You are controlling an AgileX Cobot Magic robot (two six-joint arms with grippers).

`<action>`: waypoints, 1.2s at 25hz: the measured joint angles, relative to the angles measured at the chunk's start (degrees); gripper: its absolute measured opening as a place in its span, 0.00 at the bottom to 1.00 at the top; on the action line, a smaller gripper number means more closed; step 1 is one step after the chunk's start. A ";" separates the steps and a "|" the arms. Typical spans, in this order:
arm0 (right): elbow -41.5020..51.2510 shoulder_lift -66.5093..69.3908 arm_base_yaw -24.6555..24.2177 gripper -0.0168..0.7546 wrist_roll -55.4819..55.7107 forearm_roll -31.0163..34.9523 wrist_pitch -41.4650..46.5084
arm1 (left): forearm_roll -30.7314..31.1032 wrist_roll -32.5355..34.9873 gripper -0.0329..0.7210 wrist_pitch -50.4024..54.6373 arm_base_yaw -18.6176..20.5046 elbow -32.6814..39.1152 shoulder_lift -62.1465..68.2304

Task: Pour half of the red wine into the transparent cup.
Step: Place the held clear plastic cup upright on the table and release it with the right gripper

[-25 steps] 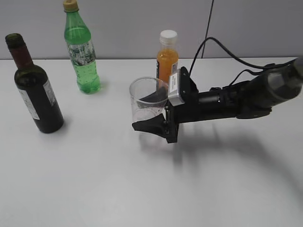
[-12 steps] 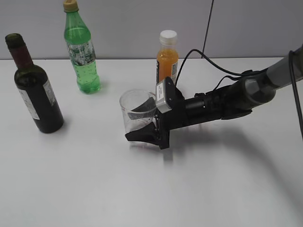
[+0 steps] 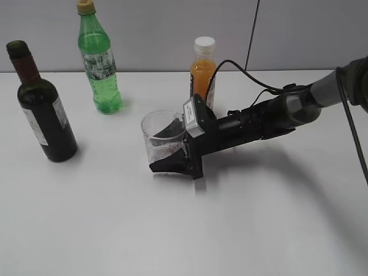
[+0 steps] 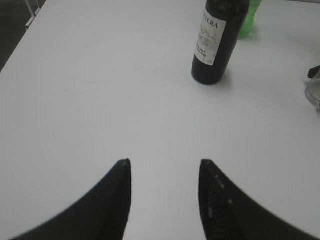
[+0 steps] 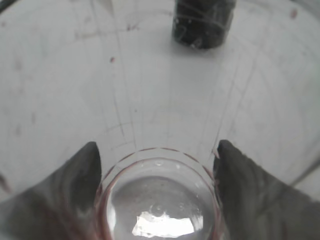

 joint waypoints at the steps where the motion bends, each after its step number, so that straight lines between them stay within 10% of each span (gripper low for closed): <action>1: -0.76 0.51 0.00 0.69 0.02 -0.13 -0.25 | 0.00 0.00 0.48 0.00 0.00 0.00 0.00; 30: -1.81 1.76 -1.64 0.87 3.26 -5.17 -0.23 | 0.00 0.00 0.48 0.00 0.00 0.00 0.00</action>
